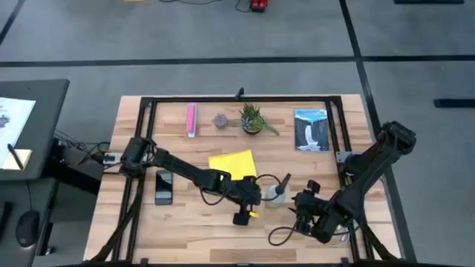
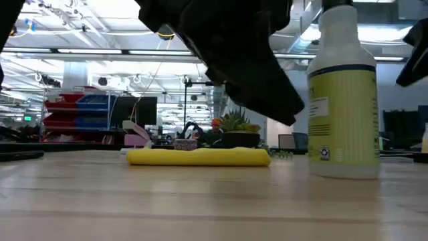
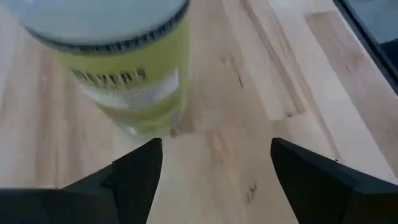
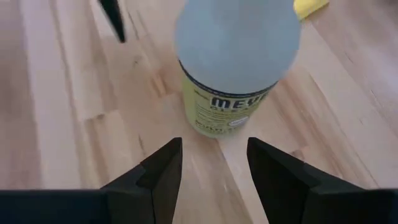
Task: Apply microfiber cloth
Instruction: Spray the back of the cellphone with the spray bottle
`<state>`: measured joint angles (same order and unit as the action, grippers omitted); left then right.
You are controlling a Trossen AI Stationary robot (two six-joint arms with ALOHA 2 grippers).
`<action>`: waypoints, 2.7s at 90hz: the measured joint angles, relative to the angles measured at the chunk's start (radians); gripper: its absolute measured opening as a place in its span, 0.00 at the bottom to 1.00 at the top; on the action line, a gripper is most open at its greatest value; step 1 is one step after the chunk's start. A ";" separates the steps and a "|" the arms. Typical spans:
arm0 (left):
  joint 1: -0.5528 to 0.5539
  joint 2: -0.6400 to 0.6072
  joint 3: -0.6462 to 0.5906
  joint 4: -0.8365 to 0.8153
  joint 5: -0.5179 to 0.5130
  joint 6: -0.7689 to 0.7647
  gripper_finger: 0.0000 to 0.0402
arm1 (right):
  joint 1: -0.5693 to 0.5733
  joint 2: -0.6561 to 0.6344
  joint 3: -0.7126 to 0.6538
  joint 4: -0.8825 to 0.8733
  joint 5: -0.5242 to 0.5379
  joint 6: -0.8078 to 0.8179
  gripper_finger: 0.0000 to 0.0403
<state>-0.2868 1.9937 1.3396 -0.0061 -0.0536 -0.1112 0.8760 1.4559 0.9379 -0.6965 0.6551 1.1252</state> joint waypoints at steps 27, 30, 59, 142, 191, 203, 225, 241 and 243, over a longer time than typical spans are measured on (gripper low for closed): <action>-0.088 -0.208 0.002 -0.576 -0.031 -0.435 0.69 | 0.014 0.006 0.000 0.103 0.103 -0.107 0.42; -0.103 -0.231 0.002 -0.647 -0.036 -0.501 0.69 | 0.010 0.017 0.000 0.143 0.102 -0.144 0.42; -0.270 -0.382 -0.001 -1.422 -0.146 -1.165 0.69 | -0.048 0.142 -0.027 0.577 -0.008 -0.511 0.42; -0.559 -0.664 -0.785 -0.471 -0.361 -1.625 0.69 | -0.234 0.169 0.361 0.667 -0.136 -1.111 0.24; -0.542 -0.558 -0.477 -0.524 -0.552 -1.337 0.69 | -0.581 0.331 0.638 0.685 -0.478 -1.307 0.24; -0.532 -0.558 -0.374 -0.740 -0.557 -1.340 0.69 | -0.659 0.435 0.731 0.615 -0.544 -1.261 0.24; -0.625 -0.559 -0.361 -0.877 -0.554 -1.519 0.69 | -0.734 0.601 0.737 0.518 -0.666 -1.129 0.31; -0.692 -0.529 -0.421 -0.863 -0.510 -1.572 0.69 | -0.769 0.719 0.741 0.515 -0.829 -0.993 0.42; -0.697 -0.524 -0.430 -0.852 -0.494 -1.556 0.69 | -0.771 0.732 0.747 0.515 -0.844 -0.971 0.44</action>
<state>-0.9837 1.4698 0.9093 -0.8583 -0.5475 -1.6674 0.1051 2.1879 1.6847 -0.1813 -0.1894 0.1542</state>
